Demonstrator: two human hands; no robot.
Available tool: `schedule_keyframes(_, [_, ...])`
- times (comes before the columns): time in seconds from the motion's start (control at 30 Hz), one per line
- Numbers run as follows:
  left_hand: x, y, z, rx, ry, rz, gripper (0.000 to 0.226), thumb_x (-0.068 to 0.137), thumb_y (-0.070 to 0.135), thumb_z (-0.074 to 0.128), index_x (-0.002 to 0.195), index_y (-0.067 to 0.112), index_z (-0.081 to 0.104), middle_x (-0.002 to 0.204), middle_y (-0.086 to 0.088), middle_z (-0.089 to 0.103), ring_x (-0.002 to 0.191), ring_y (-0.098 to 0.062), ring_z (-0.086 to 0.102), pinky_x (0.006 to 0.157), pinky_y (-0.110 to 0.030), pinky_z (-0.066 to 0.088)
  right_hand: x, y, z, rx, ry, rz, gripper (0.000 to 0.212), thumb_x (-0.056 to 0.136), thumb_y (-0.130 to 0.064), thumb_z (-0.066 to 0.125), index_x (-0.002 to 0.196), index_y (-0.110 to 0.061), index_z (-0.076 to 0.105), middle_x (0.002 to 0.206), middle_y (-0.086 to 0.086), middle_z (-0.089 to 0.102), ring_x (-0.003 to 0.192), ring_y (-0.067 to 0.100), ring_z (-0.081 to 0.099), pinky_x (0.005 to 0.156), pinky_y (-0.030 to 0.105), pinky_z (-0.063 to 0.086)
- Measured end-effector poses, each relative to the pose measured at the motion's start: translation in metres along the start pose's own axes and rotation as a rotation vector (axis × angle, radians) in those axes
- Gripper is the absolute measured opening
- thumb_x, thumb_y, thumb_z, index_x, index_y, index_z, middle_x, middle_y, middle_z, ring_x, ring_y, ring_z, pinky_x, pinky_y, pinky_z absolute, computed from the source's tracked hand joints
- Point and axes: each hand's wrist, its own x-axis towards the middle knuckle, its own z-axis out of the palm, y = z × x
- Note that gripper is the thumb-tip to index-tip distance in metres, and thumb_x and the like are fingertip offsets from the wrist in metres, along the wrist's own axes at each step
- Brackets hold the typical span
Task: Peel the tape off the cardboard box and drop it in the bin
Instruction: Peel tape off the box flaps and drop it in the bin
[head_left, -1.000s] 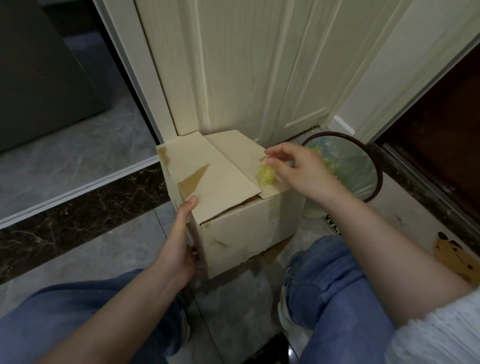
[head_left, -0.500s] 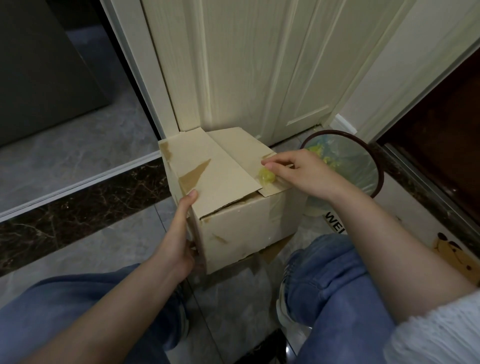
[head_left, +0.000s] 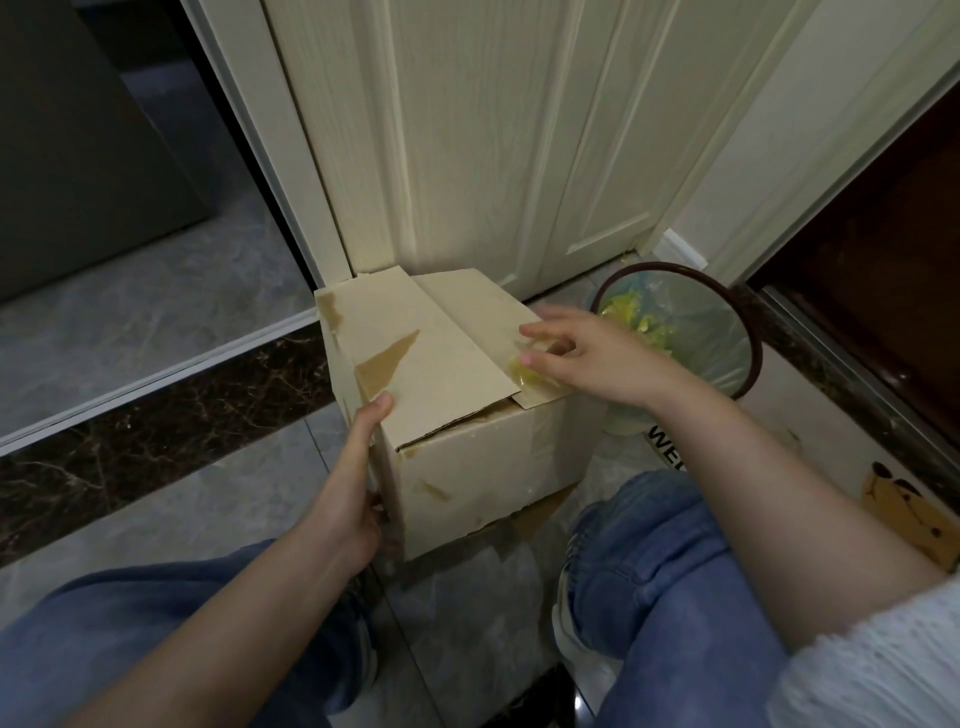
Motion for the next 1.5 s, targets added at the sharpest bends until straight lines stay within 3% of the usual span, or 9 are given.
schedule_keyframes(0.07, [-0.001, 0.000, 0.001, 0.007, -0.001, 0.012, 0.126, 0.034, 0.081, 0.078, 0.147, 0.034, 0.046, 0.136, -0.016, 0.054, 0.123, -0.039, 0.051, 0.108, -0.065, 0.038, -0.002, -0.001, 0.001, -0.004, -0.034, 0.002, 0.045, 0.097, -0.039, 0.060, 0.141, -0.026, 0.056, 0.141, -0.005, 0.058, 0.122, 0.010, 0.058, 0.102, 0.021, 0.038])
schedule_keyframes(0.23, [-0.001, 0.001, 0.003, -0.001, 0.000, 0.014, 0.117, 0.041, 0.076, 0.072, 0.147, 0.033, 0.047, 0.135, -0.015, 0.055, 0.122, -0.038, 0.052, 0.107, -0.063, 0.040, -0.004, -0.002, -0.003, 0.049, 0.013, 0.008, 0.039, 0.094, -0.037, 0.065, 0.132, -0.030, 0.063, 0.114, -0.005, 0.072, 0.111, 0.006, 0.061, 0.091, 0.019, 0.041])
schedule_keyframes(0.47, [0.000, 0.001, 0.004, 0.001, 0.027, 0.009, 0.138, 0.026, 0.083, 0.080, 0.150, 0.032, 0.044, 0.137, -0.016, 0.054, 0.122, -0.039, 0.052, 0.107, -0.063, 0.040, 0.000, 0.005, -0.008, 0.099, -0.085, 0.031, 0.035, 0.100, -0.033, 0.057, 0.134, -0.031, 0.062, 0.134, -0.008, 0.062, 0.123, 0.007, 0.055, 0.109, 0.030, 0.042])
schedule_keyframes(0.57, [0.001, 0.002, 0.003, 0.009, 0.034, 0.002, 0.153, 0.008, 0.084, 0.081, 0.148, 0.033, 0.047, 0.137, -0.016, 0.054, 0.120, -0.038, 0.053, 0.101, -0.058, 0.044, 0.000, 0.007, -0.006, 0.083, -0.101, 0.022, 0.038, 0.095, -0.028, 0.065, 0.133, -0.031, 0.062, 0.123, -0.005, 0.068, 0.116, 0.008, 0.060, 0.105, 0.030, 0.047])
schedule_keyframes(0.77, [0.000, 0.000, 0.004, -0.005, 0.005, 0.012, 0.154, 0.011, 0.083, 0.084, 0.151, 0.034, 0.042, 0.142, -0.017, 0.051, 0.125, -0.040, 0.050, 0.108, -0.062, 0.039, -0.003, 0.004, -0.001, 0.022, -0.138, -0.033, 0.038, 0.089, -0.023, 0.073, 0.125, -0.030, 0.067, 0.109, -0.006, 0.062, 0.101, 0.006, 0.058, 0.085, 0.020, 0.047])
schedule_keyframes(0.93, [0.000, 0.000, 0.006, -0.018, 0.026, 0.006, 0.142, 0.023, 0.080, 0.080, 0.151, 0.031, 0.042, 0.139, -0.017, 0.052, 0.124, -0.040, 0.051, 0.108, -0.063, 0.039, -0.003, 0.000, 0.006, -0.012, 0.025, -0.088, 0.031, 0.085, -0.019, 0.077, 0.115, -0.026, 0.072, 0.095, -0.004, 0.059, 0.081, 0.004, 0.053, 0.071, 0.013, 0.041])
schedule_keyframes(1.1, [0.004, 0.000, 0.004, -0.017, 0.035, -0.024, 0.150, 0.010, 0.083, 0.082, 0.147, 0.035, 0.046, 0.135, -0.017, 0.054, 0.121, -0.040, 0.052, 0.106, -0.066, 0.039, 0.001, -0.005, 0.018, -0.106, 0.239, -0.211, 0.022, 0.075, -0.012, 0.083, 0.094, -0.019, 0.076, 0.082, -0.007, 0.056, 0.071, 0.003, 0.053, 0.065, 0.008, 0.038])
schedule_keyframes(1.33, [0.006, -0.002, -0.004, -0.015, 0.044, -0.074, 0.105, 0.044, 0.077, 0.072, 0.137, 0.031, 0.051, 0.129, -0.018, 0.056, 0.117, -0.041, 0.053, 0.107, -0.066, 0.037, -0.001, -0.004, 0.008, -0.011, 0.106, -0.080, 0.026, 0.083, -0.027, 0.079, 0.108, -0.028, 0.076, 0.096, -0.006, 0.066, 0.082, 0.006, 0.060, 0.071, 0.014, 0.045])
schedule_keyframes(1.5, [0.010, -0.001, -0.006, -0.025, 0.046, -0.089, 0.102, 0.045, 0.076, 0.072, 0.134, 0.029, 0.055, 0.128, -0.018, 0.060, 0.117, -0.041, 0.055, 0.107, -0.064, 0.038, 0.005, -0.005, 0.005, 0.124, -0.020, -0.017, 0.029, 0.101, -0.031, 0.054, 0.126, -0.025, 0.067, 0.120, -0.004, 0.055, 0.110, 0.012, 0.055, 0.105, 0.033, 0.043])
